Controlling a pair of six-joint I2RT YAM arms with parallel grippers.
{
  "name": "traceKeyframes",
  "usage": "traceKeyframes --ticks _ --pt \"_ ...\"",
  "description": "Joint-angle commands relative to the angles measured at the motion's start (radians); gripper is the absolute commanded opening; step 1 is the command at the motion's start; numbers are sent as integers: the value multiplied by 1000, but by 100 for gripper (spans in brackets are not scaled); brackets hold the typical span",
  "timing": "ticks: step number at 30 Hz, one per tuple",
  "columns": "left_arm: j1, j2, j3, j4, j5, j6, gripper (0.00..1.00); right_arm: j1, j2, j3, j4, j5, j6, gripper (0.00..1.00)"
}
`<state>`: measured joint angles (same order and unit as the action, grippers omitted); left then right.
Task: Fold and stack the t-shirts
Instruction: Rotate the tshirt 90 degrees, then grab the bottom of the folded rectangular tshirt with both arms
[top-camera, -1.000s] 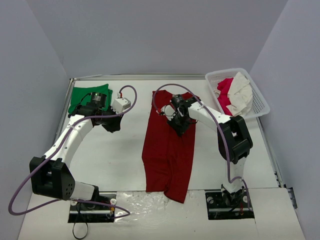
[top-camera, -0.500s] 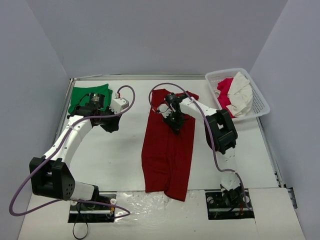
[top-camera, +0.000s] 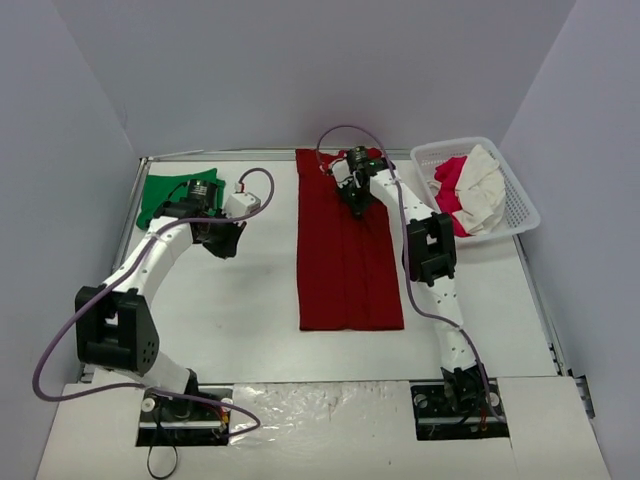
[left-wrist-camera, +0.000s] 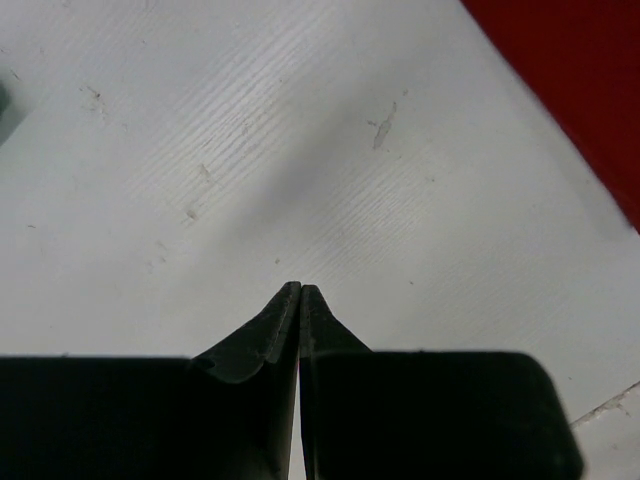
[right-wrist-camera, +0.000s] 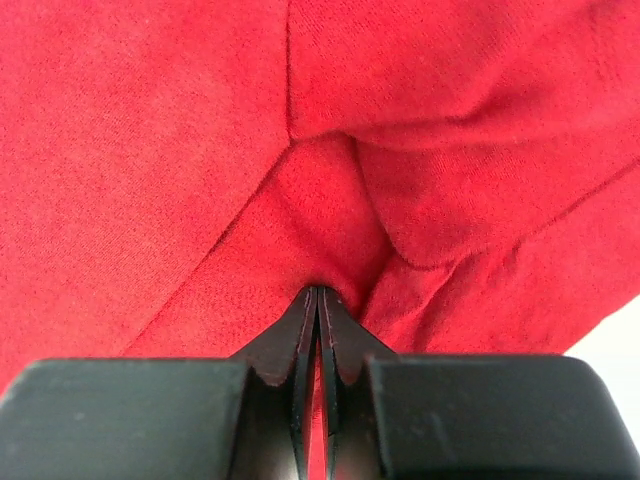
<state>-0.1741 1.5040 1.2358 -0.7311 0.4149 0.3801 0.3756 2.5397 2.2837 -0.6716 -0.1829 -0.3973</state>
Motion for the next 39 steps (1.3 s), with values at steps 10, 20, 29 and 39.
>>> traceKeyframes --ticks 10,20,29,39 --pt "8 117 113 -8 -71 6 2 -17 180 212 109 25 -100 0" --pt "8 29 111 -34 -59 29 3 9 -232 -114 119 -69 -114 22" --pt "-4 -168 148 -143 -77 95 12 8 -810 -570 98 43 -129 100" --pt "-367 -159 73 -160 -332 74 16 -88 -1395 -1173 104 1 -60 100"
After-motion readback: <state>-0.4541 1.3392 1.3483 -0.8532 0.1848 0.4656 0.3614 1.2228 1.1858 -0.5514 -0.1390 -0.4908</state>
